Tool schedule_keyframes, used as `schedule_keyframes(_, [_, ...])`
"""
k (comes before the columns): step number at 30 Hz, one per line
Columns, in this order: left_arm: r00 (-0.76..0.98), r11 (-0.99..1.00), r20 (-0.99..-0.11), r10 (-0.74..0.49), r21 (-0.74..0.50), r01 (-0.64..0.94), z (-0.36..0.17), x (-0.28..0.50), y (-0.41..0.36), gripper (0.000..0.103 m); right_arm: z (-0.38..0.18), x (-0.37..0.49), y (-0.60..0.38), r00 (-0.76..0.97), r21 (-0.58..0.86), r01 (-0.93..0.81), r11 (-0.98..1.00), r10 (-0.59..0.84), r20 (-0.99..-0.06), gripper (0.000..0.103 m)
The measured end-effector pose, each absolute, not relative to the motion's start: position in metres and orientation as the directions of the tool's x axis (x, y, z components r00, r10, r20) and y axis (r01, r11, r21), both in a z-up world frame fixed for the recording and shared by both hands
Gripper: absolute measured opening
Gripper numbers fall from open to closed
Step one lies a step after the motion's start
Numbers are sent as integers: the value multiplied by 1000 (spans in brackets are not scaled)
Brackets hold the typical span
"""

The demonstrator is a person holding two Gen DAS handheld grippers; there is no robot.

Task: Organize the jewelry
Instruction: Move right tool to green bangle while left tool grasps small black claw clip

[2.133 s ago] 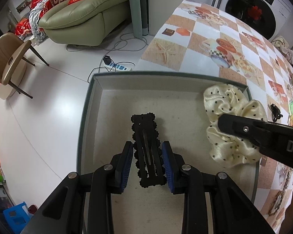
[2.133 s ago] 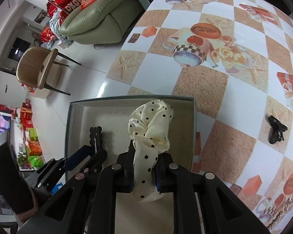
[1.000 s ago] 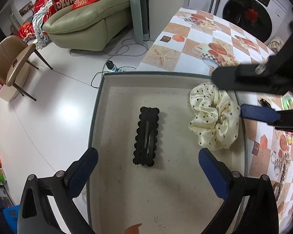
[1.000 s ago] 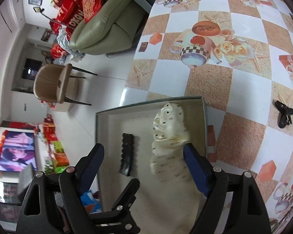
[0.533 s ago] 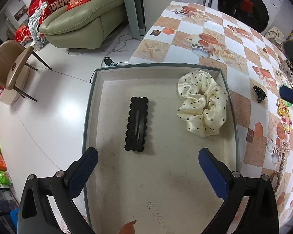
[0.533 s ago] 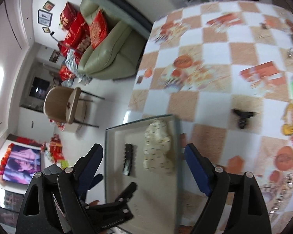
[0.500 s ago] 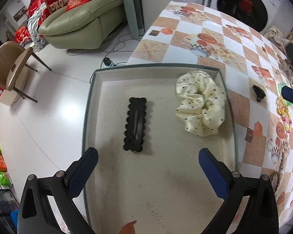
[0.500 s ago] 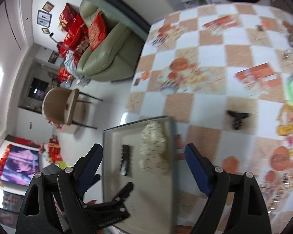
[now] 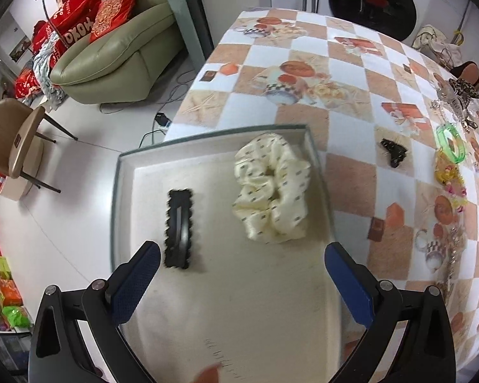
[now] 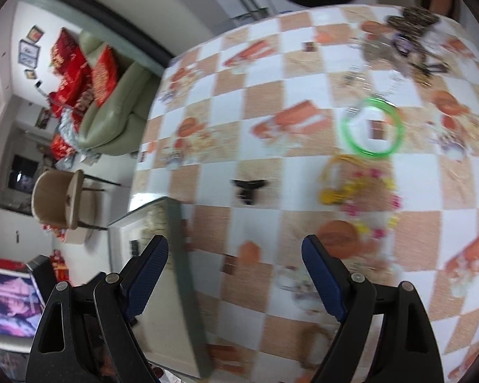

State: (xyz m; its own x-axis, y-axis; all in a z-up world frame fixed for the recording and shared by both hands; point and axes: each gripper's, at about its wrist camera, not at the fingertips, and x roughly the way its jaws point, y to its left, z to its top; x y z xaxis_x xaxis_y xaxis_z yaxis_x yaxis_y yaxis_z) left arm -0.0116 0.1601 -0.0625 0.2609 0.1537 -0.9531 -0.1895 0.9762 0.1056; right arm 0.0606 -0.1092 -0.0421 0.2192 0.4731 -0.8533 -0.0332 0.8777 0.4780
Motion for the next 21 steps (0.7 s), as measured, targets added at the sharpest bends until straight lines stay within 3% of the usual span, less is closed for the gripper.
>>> schedule_keyframes(13, [281, 998, -958, 55, 41, -55, -63, 35, 82, 103, -69, 57, -194, 204, 362, 115, 925, 334, -920, 88])
schedule_keyframes(21, [267, 998, -963, 31, 15, -61, -76, 68, 51, 103, -81, 68, -228, 195, 302, 144, 942, 273, -942, 88])
